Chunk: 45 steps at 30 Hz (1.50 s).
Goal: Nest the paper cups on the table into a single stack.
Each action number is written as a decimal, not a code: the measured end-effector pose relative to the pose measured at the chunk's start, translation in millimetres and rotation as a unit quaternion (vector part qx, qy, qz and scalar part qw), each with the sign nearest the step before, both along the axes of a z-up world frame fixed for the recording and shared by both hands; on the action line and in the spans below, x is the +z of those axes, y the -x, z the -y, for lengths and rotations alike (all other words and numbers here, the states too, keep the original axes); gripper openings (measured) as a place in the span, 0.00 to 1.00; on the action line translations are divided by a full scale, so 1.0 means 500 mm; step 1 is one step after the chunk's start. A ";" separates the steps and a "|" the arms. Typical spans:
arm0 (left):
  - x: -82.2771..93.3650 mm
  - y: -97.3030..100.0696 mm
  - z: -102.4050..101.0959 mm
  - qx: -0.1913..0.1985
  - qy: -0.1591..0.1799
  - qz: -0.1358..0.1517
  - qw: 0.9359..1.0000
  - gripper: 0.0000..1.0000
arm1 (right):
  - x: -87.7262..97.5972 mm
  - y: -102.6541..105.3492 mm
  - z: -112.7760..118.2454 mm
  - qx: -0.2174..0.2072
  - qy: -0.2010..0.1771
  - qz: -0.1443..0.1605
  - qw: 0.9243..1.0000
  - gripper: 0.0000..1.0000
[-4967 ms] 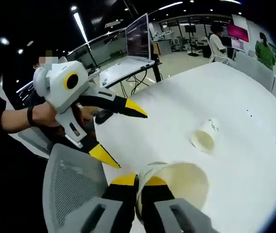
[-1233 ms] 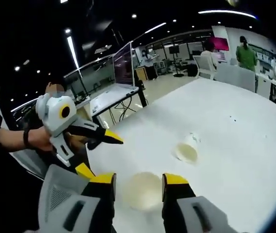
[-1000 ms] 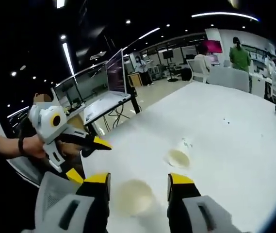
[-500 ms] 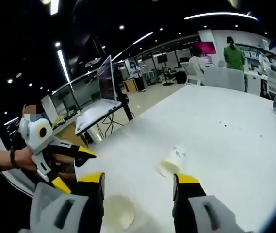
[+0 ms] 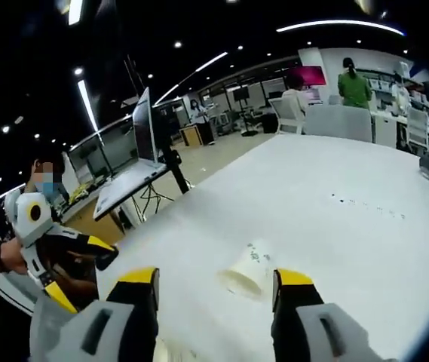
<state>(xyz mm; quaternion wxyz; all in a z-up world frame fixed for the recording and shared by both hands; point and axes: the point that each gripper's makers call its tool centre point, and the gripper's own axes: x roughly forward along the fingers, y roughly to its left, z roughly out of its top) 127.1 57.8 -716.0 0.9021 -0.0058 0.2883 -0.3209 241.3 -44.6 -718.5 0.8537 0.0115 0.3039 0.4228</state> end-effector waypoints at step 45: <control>0.014 0.050 -0.043 0.038 -0.035 -0.020 0.998 0.70 | -0.214 -0.150 -0.019 0.000 0.161 0.114 0.980 0.50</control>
